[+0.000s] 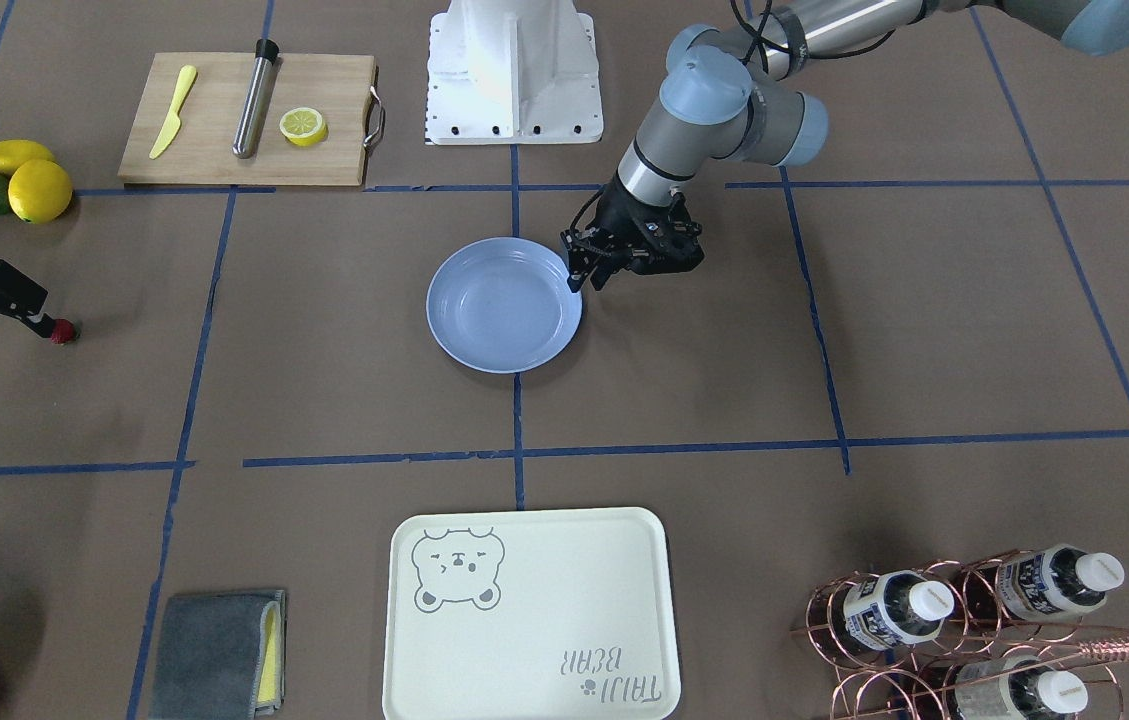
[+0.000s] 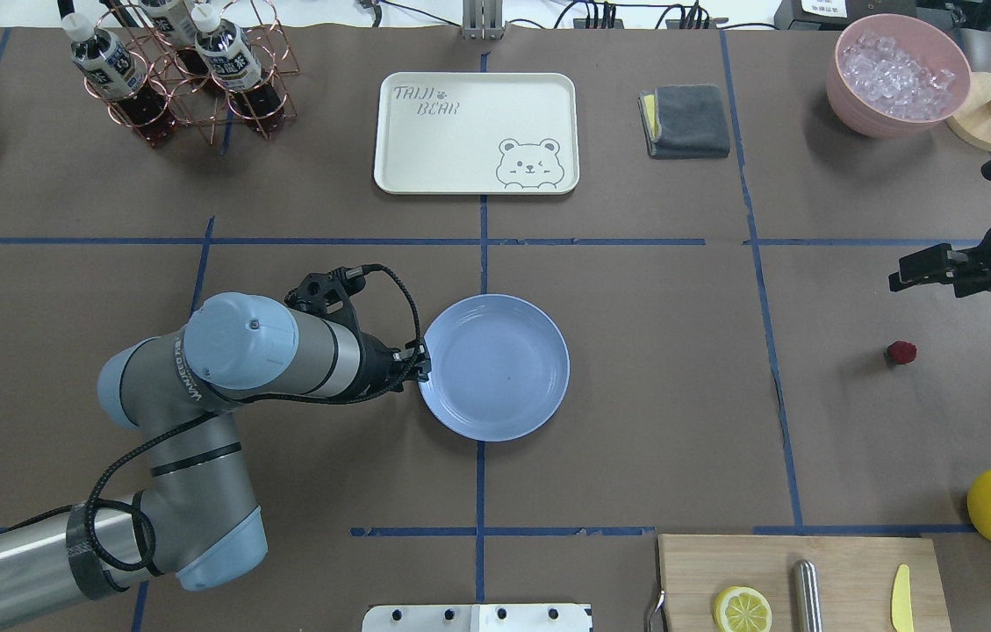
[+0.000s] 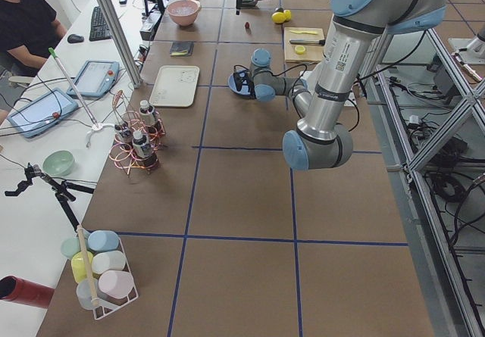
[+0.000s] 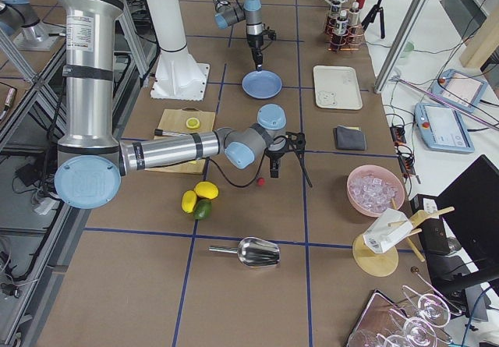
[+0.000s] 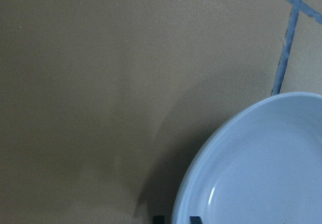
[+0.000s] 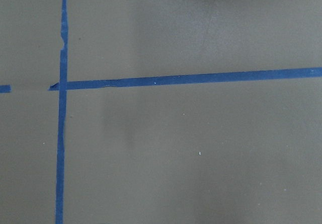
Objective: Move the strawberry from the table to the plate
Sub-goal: 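Carry the blue plate to center with left gripper while right arm advances, then lower the right gripper onto the red strawberry and grasp it while the left gripper withdraws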
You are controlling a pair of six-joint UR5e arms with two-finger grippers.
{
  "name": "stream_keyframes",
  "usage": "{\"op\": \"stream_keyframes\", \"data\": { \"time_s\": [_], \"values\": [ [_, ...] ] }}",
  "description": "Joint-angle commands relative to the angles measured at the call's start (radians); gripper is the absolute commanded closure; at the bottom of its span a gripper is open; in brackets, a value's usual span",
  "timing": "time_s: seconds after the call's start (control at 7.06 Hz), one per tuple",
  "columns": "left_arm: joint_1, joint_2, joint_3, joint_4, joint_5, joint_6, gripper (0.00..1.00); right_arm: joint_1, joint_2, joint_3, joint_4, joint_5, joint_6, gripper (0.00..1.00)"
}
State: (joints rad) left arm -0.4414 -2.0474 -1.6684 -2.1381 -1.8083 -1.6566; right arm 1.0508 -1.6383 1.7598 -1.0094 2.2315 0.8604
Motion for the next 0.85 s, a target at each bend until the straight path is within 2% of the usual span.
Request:
{"op": "stream_keyframes", "data": {
  "time_s": [0.0, 0.14, 0.28, 0.57, 0.71],
  "values": [
    [-0.035, 0.004, -0.033, 0.004, -0.009, 0.024, 0.0, -0.032, -0.035, 0.0, 0.033, -0.038, 0.0, 0.0],
    [-0.087, 0.004, -0.071, 0.036, -0.057, 0.024, 0.0, -0.072, -0.09, -0.005, 0.119, -0.079, 0.0, 0.0],
    [-0.138, 0.004, -0.106, 0.076, -0.119, 0.024, 0.0, -0.116, -0.095, -0.005, 0.121, -0.099, 0.0, 0.0],
    [-0.152, 0.006, -0.119, 0.078, -0.123, 0.024, 0.0, -0.198, -0.092, -0.011, 0.114, -0.168, 0.014, 0.0],
    [-0.158, 0.007, -0.119, 0.076, -0.123, 0.024, 0.0, -0.202, -0.091, -0.031, 0.115, -0.17, 0.012, 0.0]
  ]
}}
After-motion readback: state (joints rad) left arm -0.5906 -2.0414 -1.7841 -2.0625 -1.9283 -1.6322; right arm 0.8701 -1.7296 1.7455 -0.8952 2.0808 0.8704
